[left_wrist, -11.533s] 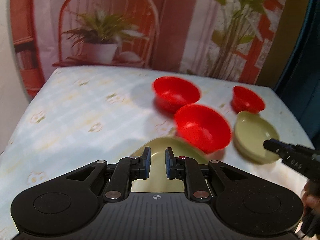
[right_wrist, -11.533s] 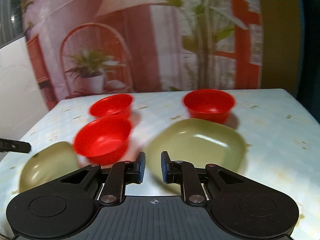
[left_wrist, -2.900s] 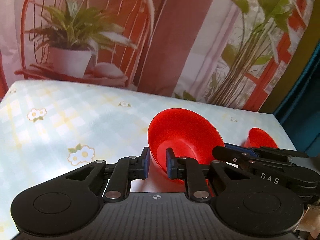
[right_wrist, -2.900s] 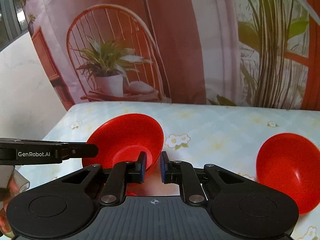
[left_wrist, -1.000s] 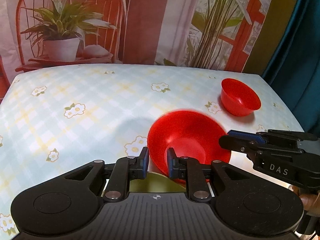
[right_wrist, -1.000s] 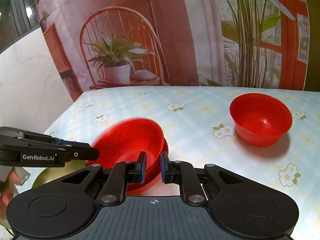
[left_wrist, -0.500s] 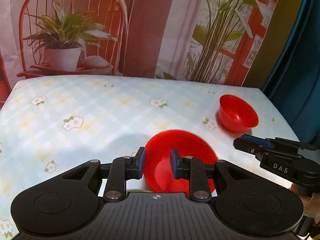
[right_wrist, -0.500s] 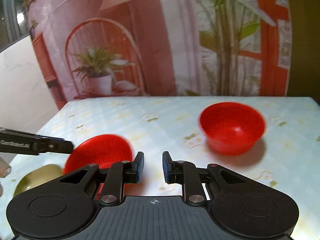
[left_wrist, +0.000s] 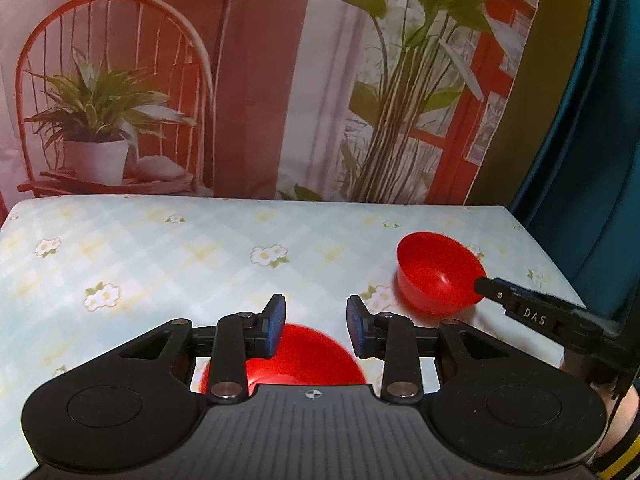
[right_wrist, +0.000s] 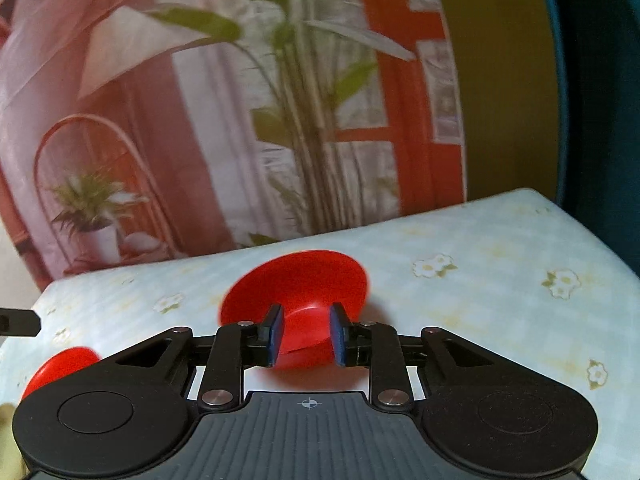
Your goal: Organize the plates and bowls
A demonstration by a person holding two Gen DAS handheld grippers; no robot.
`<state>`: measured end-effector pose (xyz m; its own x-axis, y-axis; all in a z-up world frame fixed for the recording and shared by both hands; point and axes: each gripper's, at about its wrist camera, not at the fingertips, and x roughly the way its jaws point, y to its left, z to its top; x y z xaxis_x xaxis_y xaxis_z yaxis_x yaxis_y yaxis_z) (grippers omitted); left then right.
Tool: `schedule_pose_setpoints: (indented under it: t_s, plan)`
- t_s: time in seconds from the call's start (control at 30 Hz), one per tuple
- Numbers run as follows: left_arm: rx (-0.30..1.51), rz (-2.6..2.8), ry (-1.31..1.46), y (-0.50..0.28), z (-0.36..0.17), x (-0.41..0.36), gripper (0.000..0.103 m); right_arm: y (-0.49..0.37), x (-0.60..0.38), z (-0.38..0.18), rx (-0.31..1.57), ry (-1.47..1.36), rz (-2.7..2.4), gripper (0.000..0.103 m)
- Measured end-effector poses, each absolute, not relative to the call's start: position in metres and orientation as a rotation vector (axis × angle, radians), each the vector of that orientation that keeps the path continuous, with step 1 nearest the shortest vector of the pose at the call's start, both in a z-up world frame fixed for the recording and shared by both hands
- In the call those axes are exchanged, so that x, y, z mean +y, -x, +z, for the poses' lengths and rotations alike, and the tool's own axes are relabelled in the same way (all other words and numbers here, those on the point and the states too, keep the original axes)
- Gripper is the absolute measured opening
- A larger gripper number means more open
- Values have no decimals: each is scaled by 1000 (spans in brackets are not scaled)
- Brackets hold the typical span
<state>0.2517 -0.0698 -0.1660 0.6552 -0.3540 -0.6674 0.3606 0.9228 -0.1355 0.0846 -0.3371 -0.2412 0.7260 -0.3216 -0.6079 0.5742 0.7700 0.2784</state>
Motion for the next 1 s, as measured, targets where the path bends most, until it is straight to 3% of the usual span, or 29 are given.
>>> schedule_pose_setpoints:
  t_s: [0.47, 0.67, 1.0]
  plan:
    - [771, -430, -60, -271, -173, -113, 35, -74, -360, -270, 527, -581, -490, 24]
    - [804, -478, -88, -274, -185, -138, 35, -65, -362, -276, 504, -622, -469, 13]
    - [844, -511, -137, -283, -203, -167, 35, -61, -362, -280, 485, -641, -439, 9]
